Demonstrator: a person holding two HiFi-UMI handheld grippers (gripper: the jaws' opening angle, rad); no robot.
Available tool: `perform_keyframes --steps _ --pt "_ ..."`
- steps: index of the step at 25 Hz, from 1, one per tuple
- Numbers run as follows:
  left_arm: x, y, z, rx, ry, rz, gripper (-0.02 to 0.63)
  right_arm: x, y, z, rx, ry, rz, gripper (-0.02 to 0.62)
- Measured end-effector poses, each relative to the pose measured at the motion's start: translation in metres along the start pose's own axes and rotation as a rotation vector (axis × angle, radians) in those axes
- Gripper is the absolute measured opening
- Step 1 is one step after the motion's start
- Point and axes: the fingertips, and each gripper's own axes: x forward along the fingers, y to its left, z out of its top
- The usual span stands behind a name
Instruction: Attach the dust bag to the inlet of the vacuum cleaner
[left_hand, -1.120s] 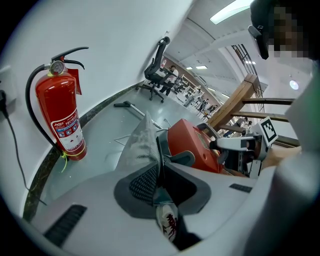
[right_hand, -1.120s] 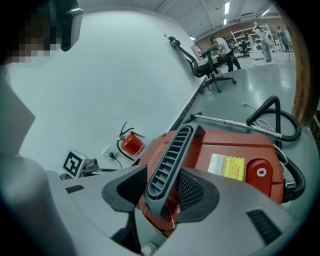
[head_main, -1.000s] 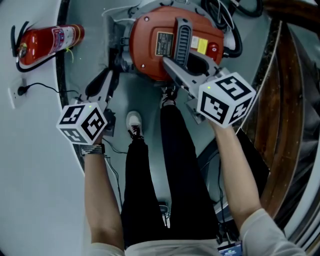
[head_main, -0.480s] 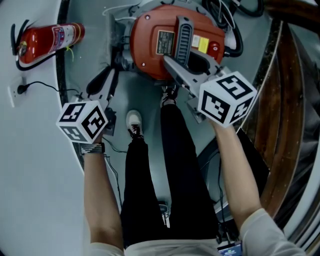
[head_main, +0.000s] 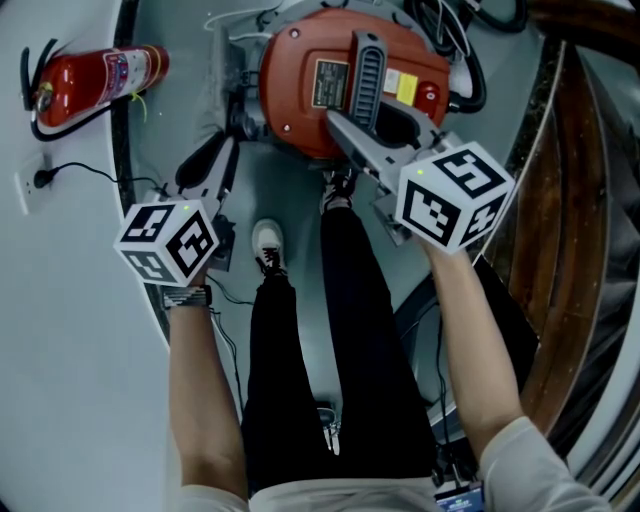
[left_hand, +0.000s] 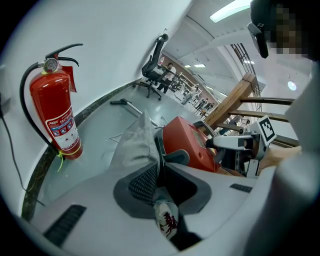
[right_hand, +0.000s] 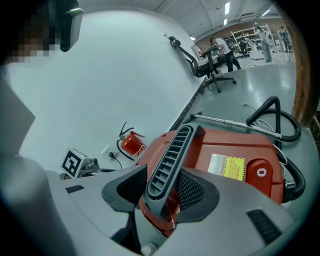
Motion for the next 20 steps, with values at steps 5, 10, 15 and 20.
perform_keyframes --steps 5,10,15,20 --pt "0.0005 -0.0009 -0.0003 -0.002 0.007 -0.013 0.044 -0.0004 -0.0001 0.0001 0.001 0.000 -0.002 0.183" --pt "0.0007 -0.0013 -0.0003 -0.005 0.017 -0.028 0.046 -0.0003 0.0003 0.0001 -0.001 0.002 -0.001 0.183" --pt "0.0015 -0.0024 -0.0004 -0.018 0.010 -0.019 0.047 -0.0003 -0.0004 0.0001 -0.004 0.000 -0.003 0.183" --pt "0.0019 -0.0039 -0.0005 -0.030 0.004 -0.019 0.049 -0.0001 0.0005 0.0001 -0.001 0.003 -0.001 0.183"
